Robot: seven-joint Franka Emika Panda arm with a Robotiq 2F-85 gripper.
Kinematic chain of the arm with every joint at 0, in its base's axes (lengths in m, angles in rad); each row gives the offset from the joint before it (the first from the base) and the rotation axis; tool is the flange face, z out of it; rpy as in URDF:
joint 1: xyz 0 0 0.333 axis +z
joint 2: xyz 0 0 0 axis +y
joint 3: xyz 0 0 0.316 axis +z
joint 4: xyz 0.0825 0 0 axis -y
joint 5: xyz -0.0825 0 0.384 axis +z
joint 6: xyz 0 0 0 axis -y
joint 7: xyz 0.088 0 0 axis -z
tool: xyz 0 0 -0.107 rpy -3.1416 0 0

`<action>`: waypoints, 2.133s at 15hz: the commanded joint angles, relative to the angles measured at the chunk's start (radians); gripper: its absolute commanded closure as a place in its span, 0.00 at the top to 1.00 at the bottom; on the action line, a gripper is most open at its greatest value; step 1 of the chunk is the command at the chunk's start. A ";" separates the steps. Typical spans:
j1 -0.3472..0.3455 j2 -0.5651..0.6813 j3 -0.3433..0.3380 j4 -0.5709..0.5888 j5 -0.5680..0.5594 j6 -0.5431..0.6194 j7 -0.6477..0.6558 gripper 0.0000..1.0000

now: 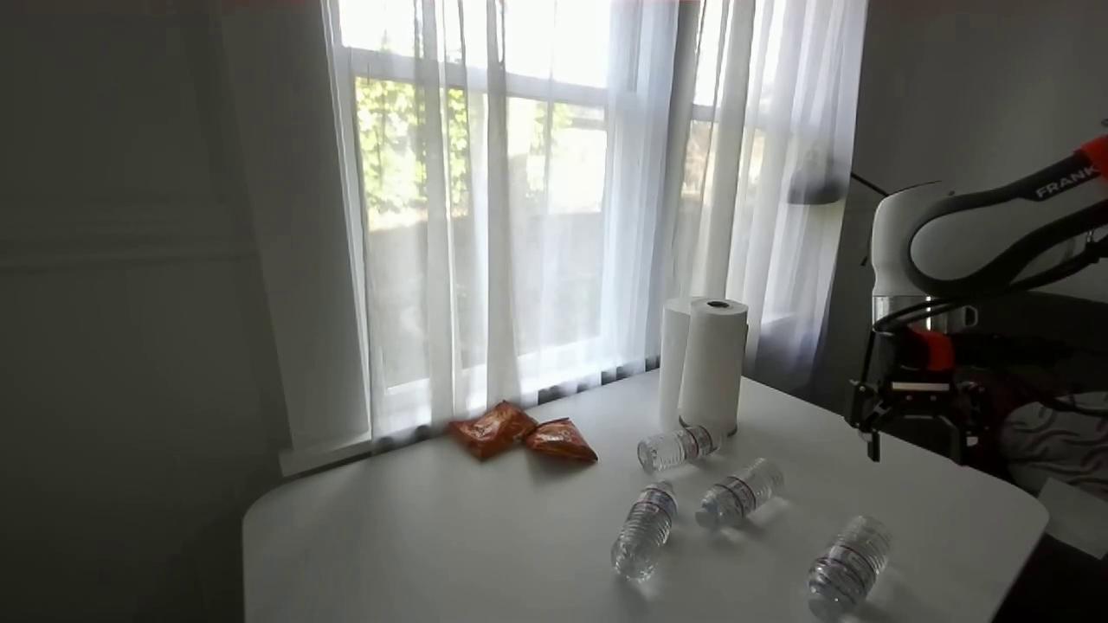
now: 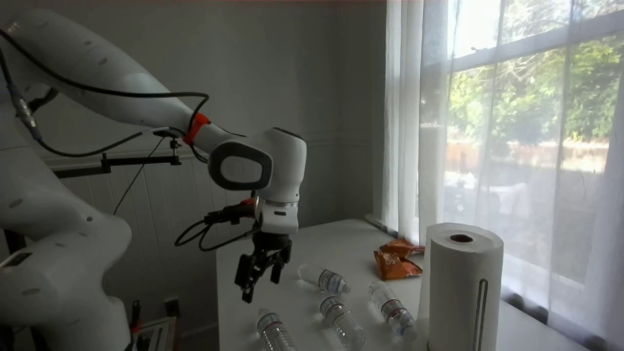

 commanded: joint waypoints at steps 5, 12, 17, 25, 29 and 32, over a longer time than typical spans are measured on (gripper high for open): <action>0.014 0.126 -0.004 0.004 0.069 0.088 0.103 1.00; 0.084 0.307 -0.006 -0.001 0.238 0.286 0.219 1.00; 0.128 0.400 -0.011 0.005 0.280 0.337 0.267 1.00; 0.158 0.492 -0.017 0.011 0.351 0.383 0.257 1.00; 0.161 0.526 -0.017 0.019 0.394 0.408 0.214 1.00; 0.167 0.550 -0.011 0.029 0.448 0.411 0.173 1.00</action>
